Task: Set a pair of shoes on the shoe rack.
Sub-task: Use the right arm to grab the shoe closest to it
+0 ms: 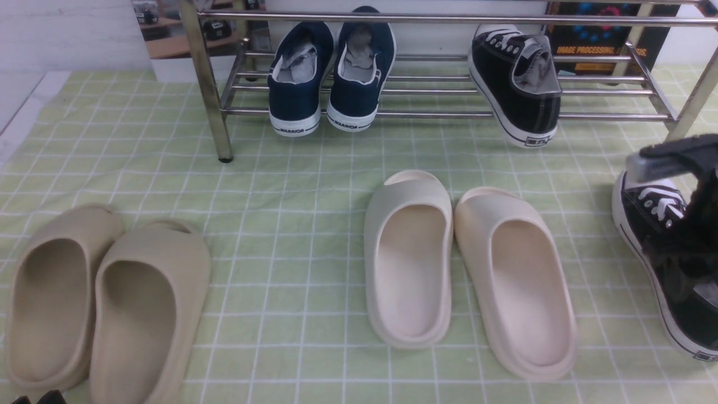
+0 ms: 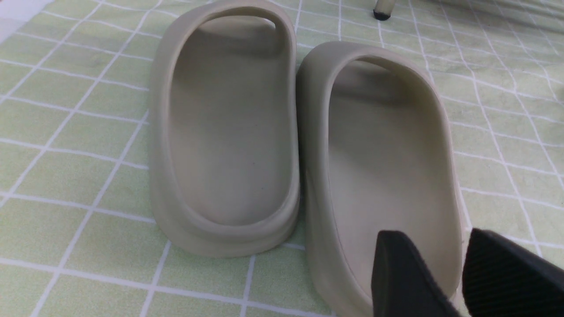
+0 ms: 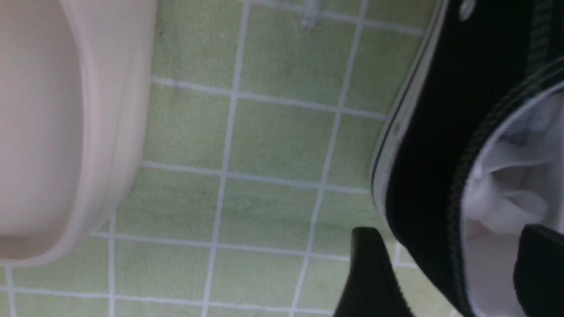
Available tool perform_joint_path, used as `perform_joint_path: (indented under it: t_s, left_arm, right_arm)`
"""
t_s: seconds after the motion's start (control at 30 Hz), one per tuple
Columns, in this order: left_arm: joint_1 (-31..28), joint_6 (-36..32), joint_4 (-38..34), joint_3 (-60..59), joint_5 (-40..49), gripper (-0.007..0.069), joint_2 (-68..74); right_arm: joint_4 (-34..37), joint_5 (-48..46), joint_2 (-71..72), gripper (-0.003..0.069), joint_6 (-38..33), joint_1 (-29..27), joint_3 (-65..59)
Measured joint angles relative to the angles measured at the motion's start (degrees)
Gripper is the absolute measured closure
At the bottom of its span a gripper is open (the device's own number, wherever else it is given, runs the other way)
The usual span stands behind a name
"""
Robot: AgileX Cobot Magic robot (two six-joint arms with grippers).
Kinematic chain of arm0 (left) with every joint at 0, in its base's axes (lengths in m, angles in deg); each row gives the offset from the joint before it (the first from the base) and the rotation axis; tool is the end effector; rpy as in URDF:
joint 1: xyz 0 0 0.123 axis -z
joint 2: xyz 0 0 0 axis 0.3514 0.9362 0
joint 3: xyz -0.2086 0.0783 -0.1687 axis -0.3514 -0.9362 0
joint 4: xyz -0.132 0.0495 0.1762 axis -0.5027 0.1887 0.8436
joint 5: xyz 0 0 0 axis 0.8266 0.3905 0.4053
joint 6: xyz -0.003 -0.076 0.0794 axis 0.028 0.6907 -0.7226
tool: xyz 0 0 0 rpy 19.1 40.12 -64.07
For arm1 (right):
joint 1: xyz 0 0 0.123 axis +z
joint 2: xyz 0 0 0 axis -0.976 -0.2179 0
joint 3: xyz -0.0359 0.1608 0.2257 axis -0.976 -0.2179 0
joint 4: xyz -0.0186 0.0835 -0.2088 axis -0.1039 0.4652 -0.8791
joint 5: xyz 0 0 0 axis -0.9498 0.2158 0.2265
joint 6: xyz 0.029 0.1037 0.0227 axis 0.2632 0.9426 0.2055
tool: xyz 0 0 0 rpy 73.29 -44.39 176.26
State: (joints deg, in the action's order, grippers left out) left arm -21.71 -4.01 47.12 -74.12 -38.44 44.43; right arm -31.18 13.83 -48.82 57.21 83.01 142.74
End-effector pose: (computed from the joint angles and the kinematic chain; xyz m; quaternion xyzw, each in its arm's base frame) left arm 0.0495 -0.0004 0.1639 -0.0918 0.8041 -0.0626 0.5840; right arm 0.2796 0.0226 0.2147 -0.0642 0.9974 -0.0211 0.0237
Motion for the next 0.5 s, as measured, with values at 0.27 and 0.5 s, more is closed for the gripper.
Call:
perform_joint_path:
  t_s: [0.27, 0.5]
  left_arm:
    - [0.00, 0.00, 0.00, 0.00, 0.00, 0.0386, 0.00]
    - [0.00, 0.00, 0.00, 0.00, 0.00, 0.0386, 0.00]
  right_arm:
    - [-2.08, 12.99, 0.07, 0.0244, 3.00, 0.00, -7.77]
    - [-4.02, 14.29, 0.17, 0.0573, 4.61, 0.00, -7.92]
